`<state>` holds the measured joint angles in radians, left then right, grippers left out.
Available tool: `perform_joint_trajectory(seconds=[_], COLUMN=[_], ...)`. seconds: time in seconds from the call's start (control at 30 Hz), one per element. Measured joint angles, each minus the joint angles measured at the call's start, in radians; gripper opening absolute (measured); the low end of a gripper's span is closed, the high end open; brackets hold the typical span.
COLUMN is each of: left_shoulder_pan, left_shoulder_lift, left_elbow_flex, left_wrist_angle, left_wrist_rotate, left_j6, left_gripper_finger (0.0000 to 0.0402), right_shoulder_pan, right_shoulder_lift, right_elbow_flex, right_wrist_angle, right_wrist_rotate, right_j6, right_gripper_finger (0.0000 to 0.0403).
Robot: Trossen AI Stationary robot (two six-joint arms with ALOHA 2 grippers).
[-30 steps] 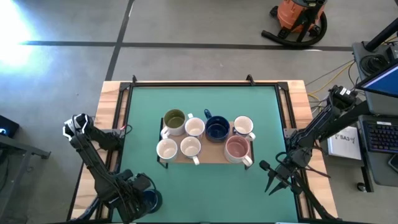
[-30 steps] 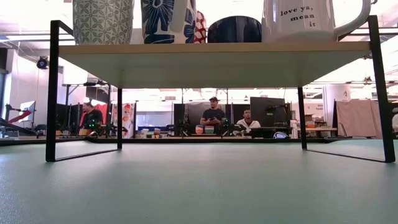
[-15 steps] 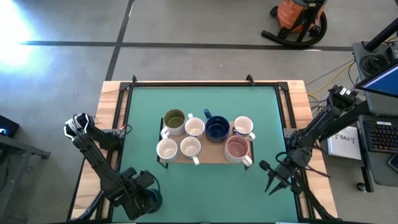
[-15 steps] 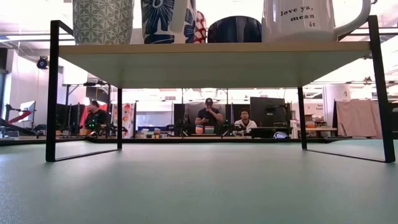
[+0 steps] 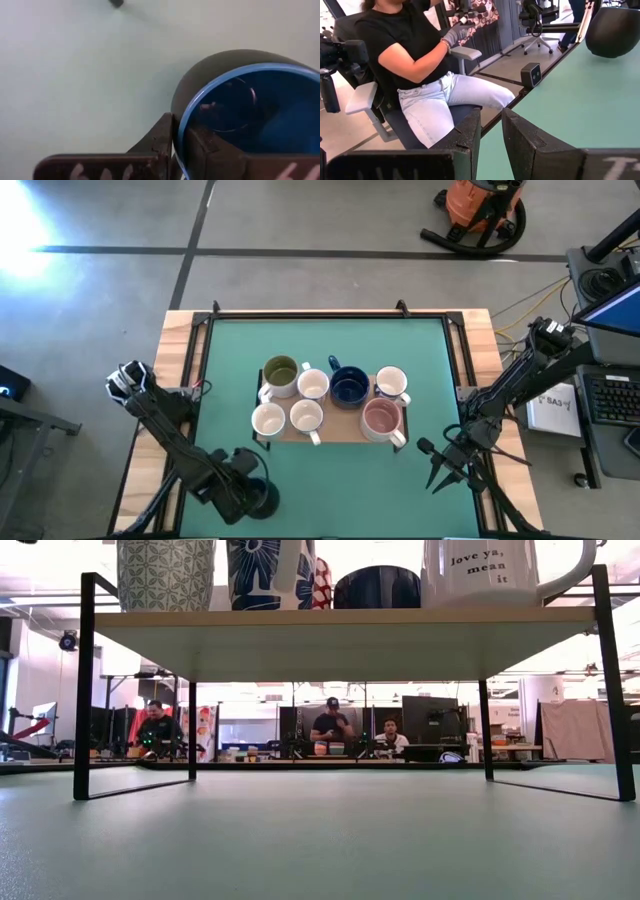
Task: Place coffee mugs
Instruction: Put the blue mug on the shelf
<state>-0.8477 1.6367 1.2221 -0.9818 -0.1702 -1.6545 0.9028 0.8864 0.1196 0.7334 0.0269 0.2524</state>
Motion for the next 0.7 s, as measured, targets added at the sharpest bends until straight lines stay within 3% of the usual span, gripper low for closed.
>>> perform_joint_trajectory(seconds=[0.47, 0.7], left_shoulder_pan=[0.024, 0.032], left_shoulder_lift=[-0.001, -0.001], left_elbow_flex=[0.06, 0.08], left_wrist_angle=[-0.017, -0.153], left_wrist_rotate=[0.029, 0.166], left_j6=[-0.631, -0.666], left_gripper_finger=[0.0016, 0.0022], right_shoulder_pan=[0.0, 0.0], right_shoulder_lift=[0.0, 0.0], right_elbow_flex=[0.0, 0.0], right_wrist_angle=[0.0, 0.0], right_wrist_rotate=[0.0, 0.0], right_j6=[-0.001, 0.0], right_gripper_finger=[0.0068, 0.0068])
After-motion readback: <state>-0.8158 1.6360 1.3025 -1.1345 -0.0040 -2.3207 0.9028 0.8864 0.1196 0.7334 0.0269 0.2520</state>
